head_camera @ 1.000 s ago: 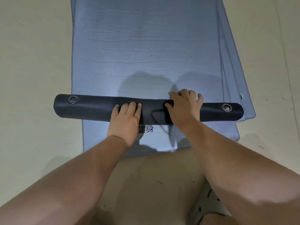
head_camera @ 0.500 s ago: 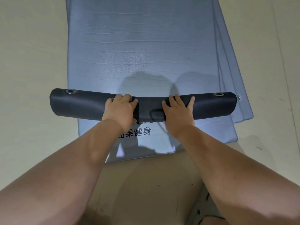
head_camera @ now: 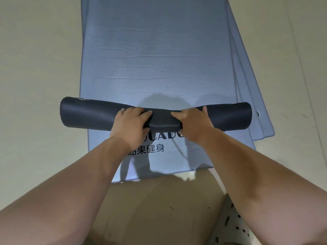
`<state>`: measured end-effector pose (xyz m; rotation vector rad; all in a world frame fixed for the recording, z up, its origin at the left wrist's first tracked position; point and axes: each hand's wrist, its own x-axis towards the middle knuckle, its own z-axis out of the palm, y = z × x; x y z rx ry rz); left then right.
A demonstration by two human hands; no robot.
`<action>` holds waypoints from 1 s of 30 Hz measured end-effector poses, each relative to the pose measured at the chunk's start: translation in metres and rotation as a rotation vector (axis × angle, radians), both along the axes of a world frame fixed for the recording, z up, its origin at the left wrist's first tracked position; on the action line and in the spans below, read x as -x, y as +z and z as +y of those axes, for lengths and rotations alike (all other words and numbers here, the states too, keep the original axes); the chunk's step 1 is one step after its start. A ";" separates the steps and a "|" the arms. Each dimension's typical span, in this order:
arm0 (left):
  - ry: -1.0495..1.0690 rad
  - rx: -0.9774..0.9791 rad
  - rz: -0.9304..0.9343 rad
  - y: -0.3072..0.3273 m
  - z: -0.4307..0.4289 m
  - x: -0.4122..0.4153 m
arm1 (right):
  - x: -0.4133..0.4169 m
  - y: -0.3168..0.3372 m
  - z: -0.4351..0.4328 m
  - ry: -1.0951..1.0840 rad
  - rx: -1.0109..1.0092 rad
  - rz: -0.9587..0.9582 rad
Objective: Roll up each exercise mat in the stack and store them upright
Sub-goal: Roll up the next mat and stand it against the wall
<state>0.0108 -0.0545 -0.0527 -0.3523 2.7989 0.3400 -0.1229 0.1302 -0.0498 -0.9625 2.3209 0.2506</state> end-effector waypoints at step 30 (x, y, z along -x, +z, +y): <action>-0.115 0.095 -0.054 -0.016 0.002 0.017 | -0.080 -0.028 0.009 -0.151 0.333 0.241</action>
